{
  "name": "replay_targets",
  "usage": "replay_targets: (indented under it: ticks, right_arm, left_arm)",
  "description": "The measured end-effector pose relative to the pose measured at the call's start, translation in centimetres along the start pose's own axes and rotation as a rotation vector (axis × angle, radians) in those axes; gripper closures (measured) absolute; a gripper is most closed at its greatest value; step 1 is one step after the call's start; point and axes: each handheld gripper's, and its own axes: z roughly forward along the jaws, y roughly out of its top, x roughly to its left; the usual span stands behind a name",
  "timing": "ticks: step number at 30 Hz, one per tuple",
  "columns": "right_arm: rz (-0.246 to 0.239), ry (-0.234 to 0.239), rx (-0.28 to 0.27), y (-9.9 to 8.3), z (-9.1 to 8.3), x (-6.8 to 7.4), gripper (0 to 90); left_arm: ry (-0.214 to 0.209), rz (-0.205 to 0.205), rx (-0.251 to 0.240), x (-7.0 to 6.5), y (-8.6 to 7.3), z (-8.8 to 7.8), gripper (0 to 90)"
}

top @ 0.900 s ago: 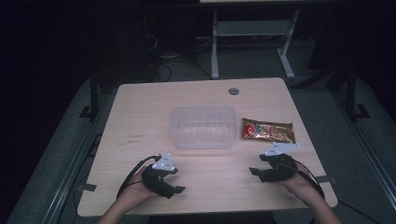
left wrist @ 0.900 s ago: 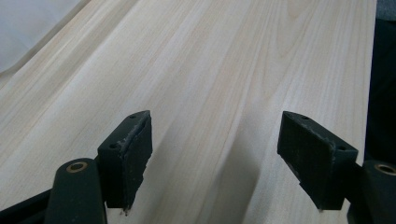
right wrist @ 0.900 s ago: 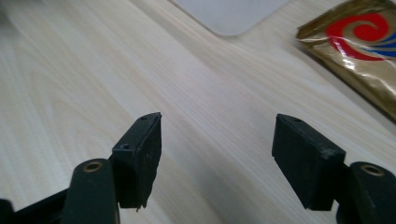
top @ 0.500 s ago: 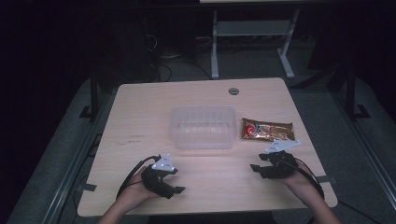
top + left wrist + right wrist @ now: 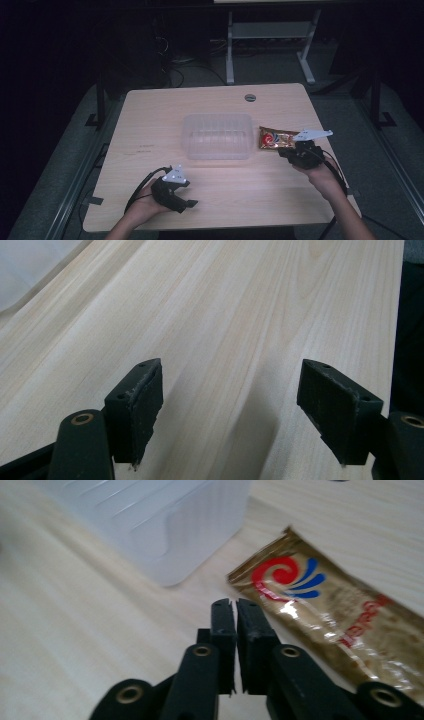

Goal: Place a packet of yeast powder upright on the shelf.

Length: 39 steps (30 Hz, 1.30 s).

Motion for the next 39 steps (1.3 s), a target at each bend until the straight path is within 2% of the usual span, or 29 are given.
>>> replay_targets:
  ticks: [8,14,19,24,25,30,34,39]
  right_arm:
    - [0.061,-0.070,-0.001,1.8,1.2,-2.9,89.6]
    - [0.074,-0.089,0.006,2.6,2.7,-5.0,89.6]
    - [0.089,-0.115,0.022,3.1,4.1,-6.9,89.6]
    - [0.118,-0.126,0.031,2.5,5.4,-8.8,89.7]
    - [0.120,-0.130,0.035,2.4,5.6,-9.0,89.7]
    - [0.148,-0.154,0.044,1.9,6.6,-10.4,89.7]
    - [0.184,-0.162,0.052,1.5,7.5,-11.1,89.7]
    - [0.185,-0.172,0.090,1.4,8.4,-11.4,89.7]
  left_arm:
    - [-0.004,0.001,0.001,0.0,0.0,0.1,25.9]
    - [-0.005,-0.011,-0.002,0.0,-0.1,0.2,26.0]
    - [-0.009,-0.002,0.005,0.1,-0.1,0.2,26.0]
    - [-0.015,0.001,0.010,0.1,-0.1,0.3,26.0]
    - [-0.015,-0.010,0.002,0.0,-0.1,0.4,26.0]
    - [-0.016,-0.006,0.004,0.0,0.0,0.4,26.0]
    - [-0.017,-0.005,0.011,0.0,0.0,0.5,26.0]
    - [-0.022,-0.005,0.015,-0.2,0.0,0.6,26.0]
